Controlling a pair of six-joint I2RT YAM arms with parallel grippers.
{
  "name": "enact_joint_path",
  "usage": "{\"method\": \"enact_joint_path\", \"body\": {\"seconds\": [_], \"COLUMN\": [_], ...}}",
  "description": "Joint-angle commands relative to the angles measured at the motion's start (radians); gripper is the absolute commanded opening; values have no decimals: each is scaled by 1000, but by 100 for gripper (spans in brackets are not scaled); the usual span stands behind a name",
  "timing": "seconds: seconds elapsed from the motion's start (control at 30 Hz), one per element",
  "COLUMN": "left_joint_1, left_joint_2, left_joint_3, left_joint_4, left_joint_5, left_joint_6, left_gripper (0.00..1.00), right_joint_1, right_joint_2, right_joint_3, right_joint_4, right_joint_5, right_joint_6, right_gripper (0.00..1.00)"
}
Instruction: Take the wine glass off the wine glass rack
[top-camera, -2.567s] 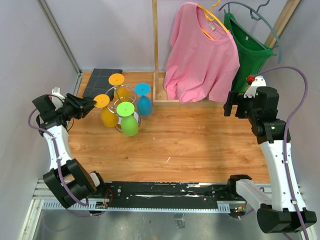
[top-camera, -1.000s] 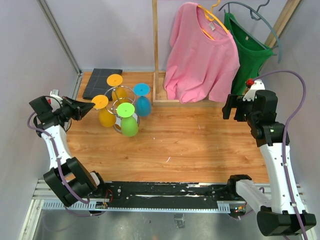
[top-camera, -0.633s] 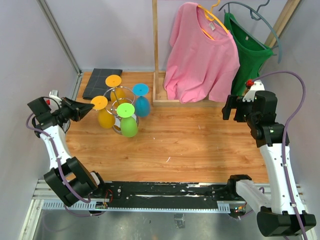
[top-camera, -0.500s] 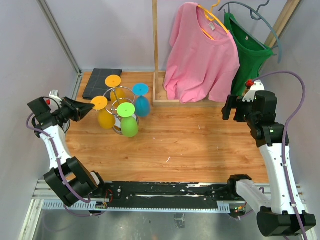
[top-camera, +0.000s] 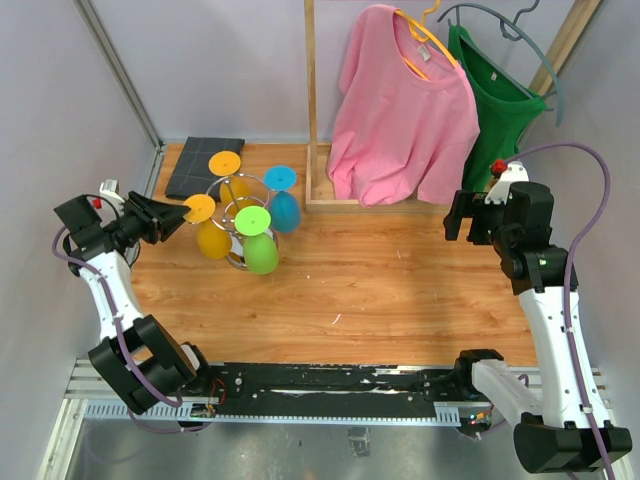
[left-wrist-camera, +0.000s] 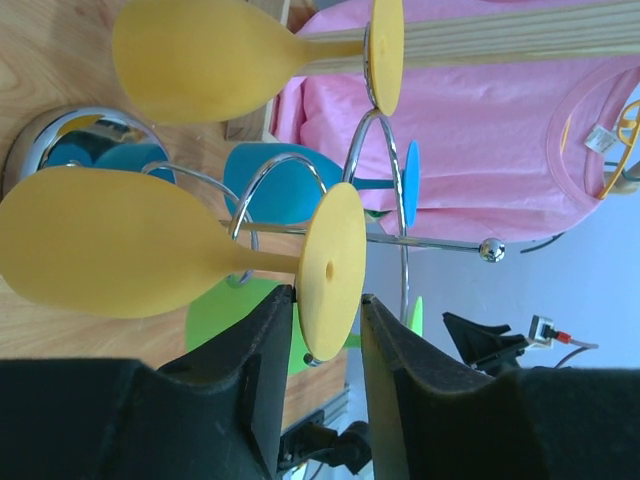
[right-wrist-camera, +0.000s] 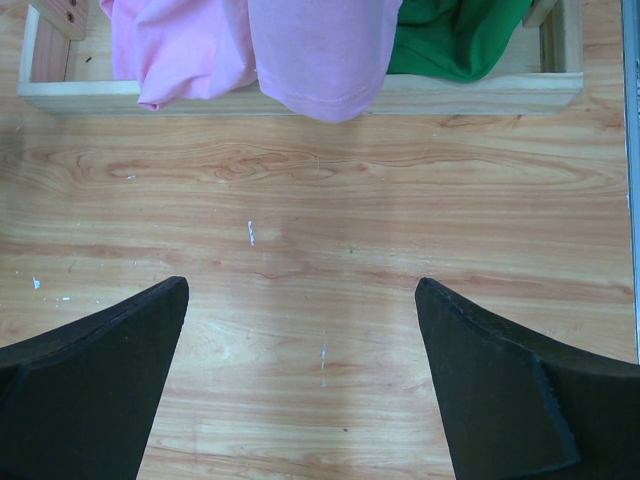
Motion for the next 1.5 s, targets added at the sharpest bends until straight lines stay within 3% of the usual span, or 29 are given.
{"method": "enact_joint_path", "body": {"seconds": [0.0, 0.17, 0.27, 0.57, 0.9, 1.03, 1.23, 1.47], "left_joint_1": [6, 6, 6, 6, 16, 23, 24, 24], "left_joint_2": [-30, -36, -37, -52, -63, -72, -63, -54], "left_joint_3": [22, 13, 12, 4, -6, -25, -16, -5], "left_joint_4": [-33, -48, -57, -60, -114, -123, -114, -112], "left_joint_5": [64, 57, 49, 30, 24, 23, 26, 41], "left_joint_6": [22, 36, 41, 32, 75, 85, 75, 67], "left_gripper": [41, 52, 52, 39, 35, 26, 3, 0], "right_joint_1": [15, 15, 15, 15, 15, 15, 15, 14], "right_joint_2": [-1, 3, 2, -20, -13, -8, -3, -10], "right_joint_3": [-9, -10, -12, -33, -29, -30, -29, -46], "right_joint_4": [13, 18, 19, 17, 19, 20, 21, 26], "right_joint_5": [-12, -14, -14, -3, -4, -8, -9, -12], "right_joint_6": [11, 12, 16, 14, 4, 5, 4, 12], "right_gripper": [98, 98, 98, 98, 98, 98, 98, 98]}}
